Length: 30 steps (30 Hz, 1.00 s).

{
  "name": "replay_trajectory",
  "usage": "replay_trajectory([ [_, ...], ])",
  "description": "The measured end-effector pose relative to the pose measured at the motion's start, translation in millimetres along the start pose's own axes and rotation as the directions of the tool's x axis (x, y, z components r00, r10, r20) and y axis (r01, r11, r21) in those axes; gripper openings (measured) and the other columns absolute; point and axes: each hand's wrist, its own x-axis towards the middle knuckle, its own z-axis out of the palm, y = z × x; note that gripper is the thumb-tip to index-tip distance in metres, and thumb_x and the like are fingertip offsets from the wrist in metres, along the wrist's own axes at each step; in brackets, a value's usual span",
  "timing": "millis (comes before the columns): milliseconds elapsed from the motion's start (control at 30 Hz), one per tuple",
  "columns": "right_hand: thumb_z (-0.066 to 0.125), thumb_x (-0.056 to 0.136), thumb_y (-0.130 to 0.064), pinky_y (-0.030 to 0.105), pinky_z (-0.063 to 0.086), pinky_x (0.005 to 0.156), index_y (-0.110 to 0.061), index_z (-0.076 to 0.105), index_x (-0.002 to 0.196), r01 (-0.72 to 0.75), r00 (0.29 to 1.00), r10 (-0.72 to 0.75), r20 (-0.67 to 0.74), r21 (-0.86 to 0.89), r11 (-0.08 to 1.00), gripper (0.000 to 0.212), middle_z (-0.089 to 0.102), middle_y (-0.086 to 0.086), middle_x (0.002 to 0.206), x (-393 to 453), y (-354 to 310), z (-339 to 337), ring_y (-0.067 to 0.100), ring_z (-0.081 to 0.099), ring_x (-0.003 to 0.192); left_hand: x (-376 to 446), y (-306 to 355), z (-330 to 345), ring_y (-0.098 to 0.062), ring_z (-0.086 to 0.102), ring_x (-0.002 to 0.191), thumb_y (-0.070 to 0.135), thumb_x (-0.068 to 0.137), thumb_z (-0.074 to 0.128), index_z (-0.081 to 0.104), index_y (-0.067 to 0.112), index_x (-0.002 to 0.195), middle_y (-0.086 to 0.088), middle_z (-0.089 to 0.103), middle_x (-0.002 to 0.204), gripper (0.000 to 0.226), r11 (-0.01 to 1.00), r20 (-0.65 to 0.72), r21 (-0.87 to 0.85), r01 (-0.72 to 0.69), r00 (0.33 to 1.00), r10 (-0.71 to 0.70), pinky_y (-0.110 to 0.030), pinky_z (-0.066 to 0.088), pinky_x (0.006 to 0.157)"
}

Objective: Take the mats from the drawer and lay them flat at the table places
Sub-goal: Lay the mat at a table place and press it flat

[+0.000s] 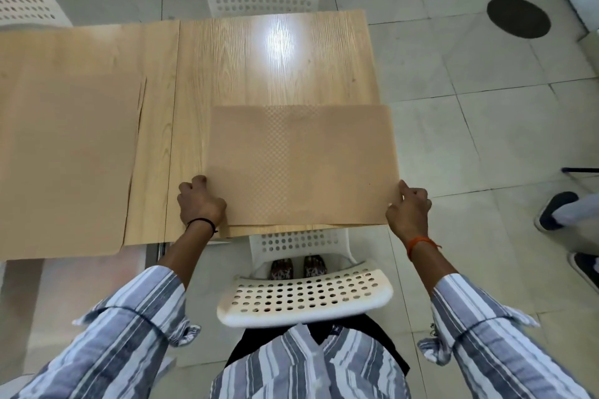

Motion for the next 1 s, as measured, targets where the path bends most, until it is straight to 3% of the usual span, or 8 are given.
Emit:
replay_trajectory([
  [233, 0.051, 0.088, 0.0, 0.046, 0.042, 0.104, -0.007, 0.04, 0.145, 0.048, 0.999, -0.048, 0.016, -0.031, 0.998, 0.059, 0.04, 0.017, 0.14, -1.2, 3.2, 2.7, 0.038, 0.038, 0.128, -12.1, -15.8, 0.3, -0.038, 0.047, 0.119, 0.015, 0.08, 0.069, 0.043, 0.01, 0.139, -0.02, 0.041, 0.136, 0.064, 1.0, 0.014, 0.004, -0.012, 1.0, 0.012, -0.044, 0.046, 0.092],
  [367, 0.045, 0.088, 0.007, 0.038, 0.033, 0.113, -0.001, 0.029, 0.15, 0.061, 0.997, -0.063, 0.041, 0.028, 0.998, 0.064, 0.035, 0.017, 0.151, 0.0, 0.0, 6.9, 0.035, 0.037, 0.137, -21.3, -20.6, 0.2, -0.036, 0.047, 0.118, 0.013, 0.081, 0.068, 0.043, 0.008, 0.136, -0.018, 0.04, 0.135, 0.061, 0.993, 0.027, 0.105, -0.057, 0.998, 0.054, -0.044, 0.048, 0.086],
  [433, 0.043, 0.09, 0.007, 0.037, 0.03, 0.115, -0.003, 0.024, 0.152, 0.071, 0.995, -0.073, 0.063, 0.034, 0.997, 0.066, 0.028, 0.015, 0.157, -0.7, -0.2, 7.5, 0.032, 0.033, 0.142, -25.8, -19.5, 0.3, -0.036, 0.044, 0.121, 0.011, 0.081, 0.067, 0.041, 0.007, 0.137, -0.018, 0.037, 0.138, 0.062, 0.972, 0.024, 0.192, -0.136, 0.991, 0.134, -0.045, 0.048, 0.084],
  [500, 0.042, 0.09, 0.007, 0.041, 0.028, 0.118, -0.006, 0.021, 0.154, 0.122, 0.99, -0.119, 0.079, -0.027, 0.992, 0.068, 0.02, 0.011, 0.161, -2.6, -0.1, 9.2, 0.031, 0.025, 0.146, -26.7, -18.4, 2.0, -0.035, 0.037, 0.131, 0.009, 0.082, 0.066, 0.036, 0.009, 0.143, -0.017, 0.029, 0.149, 0.069, 0.927, 0.042, 0.266, -0.263, 0.964, 0.262, -0.047, 0.045, 0.095],
  [567, 0.043, 0.087, 0.004, 0.046, 0.025, 0.119, -0.009, 0.021, 0.154, 0.24, 0.971, -0.234, 0.05, -0.196, 0.951, 0.072, 0.013, 0.012, 0.163, -6.5, -2.0, 13.6, 0.034, 0.016, 0.149, -27.4, -15.1, 6.2, -0.033, 0.027, 0.141, 0.015, 0.087, 0.063, 0.031, 0.012, 0.148, -0.014, 0.022, 0.157, 0.069, 0.853, 0.078, 0.306, -0.423, 0.904, 0.42, -0.047, 0.038, 0.108],
  [667, 0.048, 0.087, -0.005, 0.053, 0.023, 0.117, -0.013, 0.023, 0.155, 0.394, 0.915, -0.397, 0.064, -0.343, 0.853, 0.073, 0.011, 0.014, 0.164, -16.8, -17.3, 25.5, 0.038, 0.012, 0.149, -33.5, -4.9, 15.8, -0.03, 0.017, 0.147, 0.027, 0.098, 0.047, 0.027, 0.017, 0.152, -0.008, 0.015, 0.162, 0.058, 0.756, 0.139, 0.302, -0.581, 0.812, 0.568, -0.047, 0.028, 0.116],
  [867, 0.043, 0.099, -0.041, 0.059, 0.008, 0.118, -0.03, 0.005, 0.157, 0.579, 0.813, -0.468, 0.346, -0.397, 0.712, 0.07, -0.009, 0.005, 0.165, -41.2, -56.9, 53.6, 0.033, -0.005, 0.151, -40.9, 0.9, 30.1, -0.025, 0.009, 0.149, 0.048, 0.095, 0.045, 0.015, 0.028, 0.154, -0.001, 0.003, 0.164, 0.07, 0.712, 0.289, 0.388, -0.586, 0.81, 0.51, -0.049, 0.03, 0.113],
  [1000, 0.038, 0.099, -0.048, 0.062, 0.003, 0.117, -0.035, 0.001, 0.156, 0.576, 0.813, -0.452, 0.366, -0.402, 0.712, 0.069, -0.015, 0.001, 0.164, -41.2, -55.1, 59.2, 0.031, -0.009, 0.151, -41.7, 1.2, 29.0, -0.025, 0.01, 0.148, 0.05, 0.093, 0.049, 0.015, 0.031, 0.153, 0.002, 0.003, 0.163, 0.072, 0.727, 0.287, 0.388, -0.566, 0.824, 0.488, -0.053, 0.034, 0.109],
])
